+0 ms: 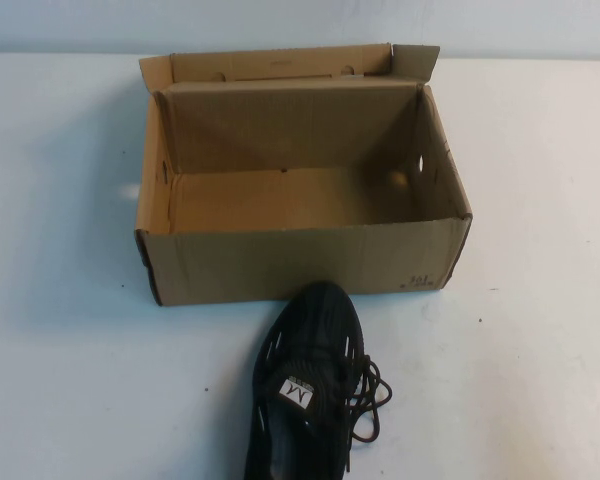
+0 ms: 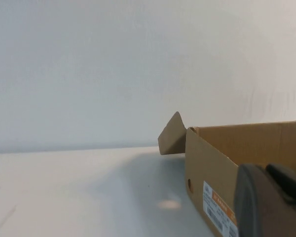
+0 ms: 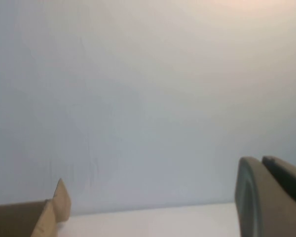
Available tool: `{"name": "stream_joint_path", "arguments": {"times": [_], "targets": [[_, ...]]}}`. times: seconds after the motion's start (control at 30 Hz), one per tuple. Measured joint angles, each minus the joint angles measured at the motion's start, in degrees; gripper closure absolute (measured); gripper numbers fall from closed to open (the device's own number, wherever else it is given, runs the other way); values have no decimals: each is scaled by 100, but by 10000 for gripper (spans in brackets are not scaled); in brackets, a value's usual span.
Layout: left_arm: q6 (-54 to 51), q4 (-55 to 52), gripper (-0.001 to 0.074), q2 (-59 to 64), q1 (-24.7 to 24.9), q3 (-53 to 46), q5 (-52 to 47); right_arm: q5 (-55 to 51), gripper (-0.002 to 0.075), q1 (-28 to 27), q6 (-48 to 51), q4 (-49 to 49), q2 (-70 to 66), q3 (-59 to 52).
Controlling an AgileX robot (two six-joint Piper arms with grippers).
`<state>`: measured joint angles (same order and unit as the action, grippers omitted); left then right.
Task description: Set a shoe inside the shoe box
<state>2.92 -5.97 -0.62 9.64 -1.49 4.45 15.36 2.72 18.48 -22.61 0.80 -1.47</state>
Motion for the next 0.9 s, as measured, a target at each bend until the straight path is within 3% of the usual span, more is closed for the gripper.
{"name": "stream_joint_path", "arguments": {"times": [0.37,0.5,0.73,0.9], "targets": [[-886,-122,736,0,0,0,188,298,742,0,0,-24,0,0],[-919,-122,736,0,0,0,390,898,742,0,0,-24,0,0],[-139,-57,736,0,0,0,2548,2829,742,0,-337,-24,0,0],[37,-57,736,-23,0,36,3756,2952,742,0,-1048,-24,0,485]]}}
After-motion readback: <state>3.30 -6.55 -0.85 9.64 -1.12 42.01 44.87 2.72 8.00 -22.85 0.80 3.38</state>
